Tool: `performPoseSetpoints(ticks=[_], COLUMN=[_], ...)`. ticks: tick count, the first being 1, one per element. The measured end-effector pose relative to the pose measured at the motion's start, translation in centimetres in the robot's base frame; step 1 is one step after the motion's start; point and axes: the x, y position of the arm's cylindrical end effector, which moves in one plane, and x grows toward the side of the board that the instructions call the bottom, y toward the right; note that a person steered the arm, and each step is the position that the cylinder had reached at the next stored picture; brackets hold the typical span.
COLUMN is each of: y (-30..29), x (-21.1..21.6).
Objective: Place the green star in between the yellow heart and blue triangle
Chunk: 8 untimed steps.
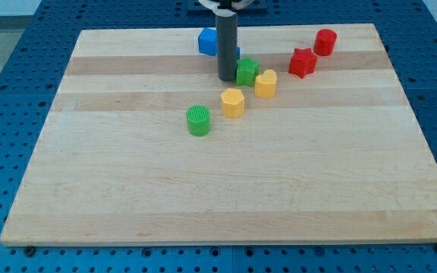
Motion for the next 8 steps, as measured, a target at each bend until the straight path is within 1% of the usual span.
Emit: performPoseSetpoints(ticks=[1, 2, 5, 6, 7, 8], y=[-1.0, -2.3, -2.2, -2.6, -4.8, -10.2], x=[-0.1, -1.5, -5.5, -5.3, -3.1, -1.0])
